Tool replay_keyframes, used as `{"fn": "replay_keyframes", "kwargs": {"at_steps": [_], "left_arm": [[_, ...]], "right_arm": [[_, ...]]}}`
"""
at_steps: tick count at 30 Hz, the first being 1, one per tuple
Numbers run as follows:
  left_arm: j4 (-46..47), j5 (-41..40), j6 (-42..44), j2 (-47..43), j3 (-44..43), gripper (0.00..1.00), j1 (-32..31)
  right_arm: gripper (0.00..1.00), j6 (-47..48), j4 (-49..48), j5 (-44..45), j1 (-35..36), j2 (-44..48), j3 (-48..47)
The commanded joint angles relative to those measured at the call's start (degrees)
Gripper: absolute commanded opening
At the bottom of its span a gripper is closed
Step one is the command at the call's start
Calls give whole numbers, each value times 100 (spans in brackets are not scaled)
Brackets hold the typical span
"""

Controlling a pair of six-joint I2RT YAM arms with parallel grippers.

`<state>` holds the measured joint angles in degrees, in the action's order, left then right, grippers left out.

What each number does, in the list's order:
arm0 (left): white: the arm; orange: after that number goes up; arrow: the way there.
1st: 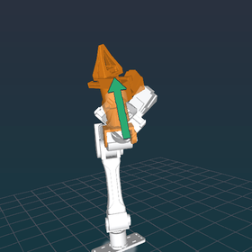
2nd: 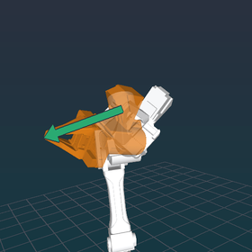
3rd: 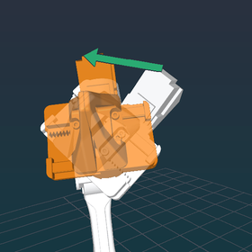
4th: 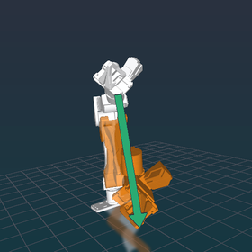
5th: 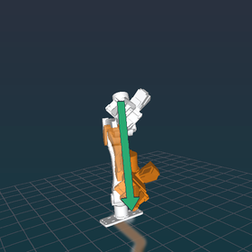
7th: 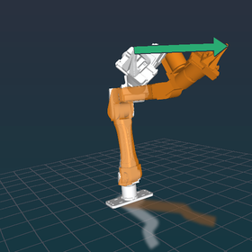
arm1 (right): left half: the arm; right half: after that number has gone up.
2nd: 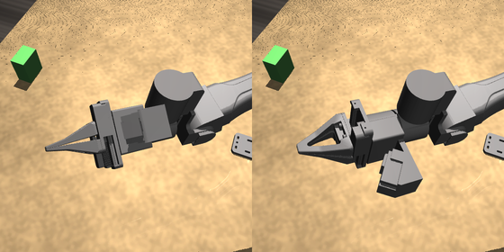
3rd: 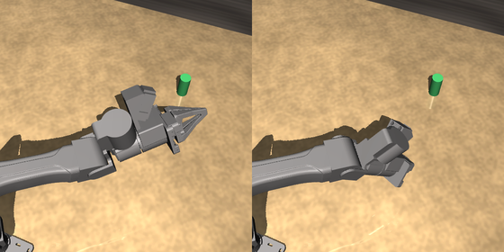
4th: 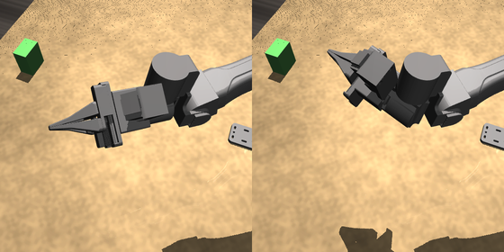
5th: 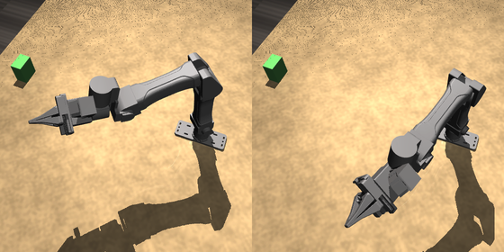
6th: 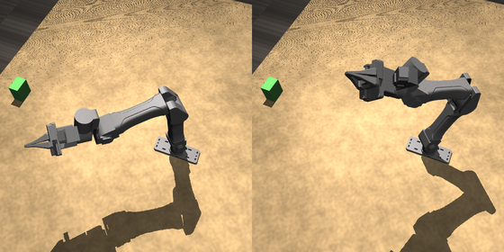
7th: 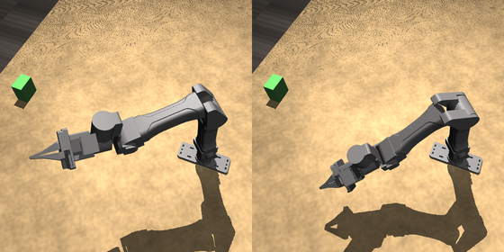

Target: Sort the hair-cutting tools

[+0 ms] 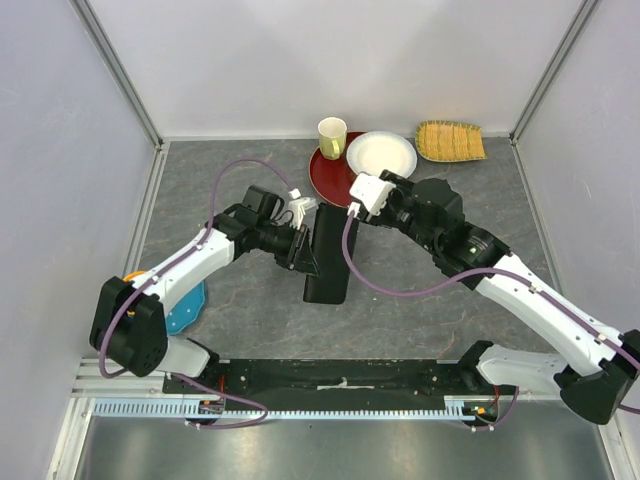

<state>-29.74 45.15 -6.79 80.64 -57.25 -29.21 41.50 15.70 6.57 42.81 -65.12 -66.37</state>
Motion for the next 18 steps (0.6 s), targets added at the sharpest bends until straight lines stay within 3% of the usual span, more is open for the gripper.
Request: {"fn": "replay_keyframes", "kwargs": {"at_steps": [1,8,13,18], "left_arm": [[214,73,-332,171,-268,2,302],[-304,-199,-323,1066,-760,7,548],[-533,-313,-587,1796,-1077,8,820],[-744,-752,-736,2148,-1288,29,1040]], "right_arm": [[62,-597,-454,898,17,237,124],[73,-2354,-243,1277,17,184,-104],[74,-3199,-156,1444,26,35,-210],[77,-3455,116,1488,17,-53,-350]]}}
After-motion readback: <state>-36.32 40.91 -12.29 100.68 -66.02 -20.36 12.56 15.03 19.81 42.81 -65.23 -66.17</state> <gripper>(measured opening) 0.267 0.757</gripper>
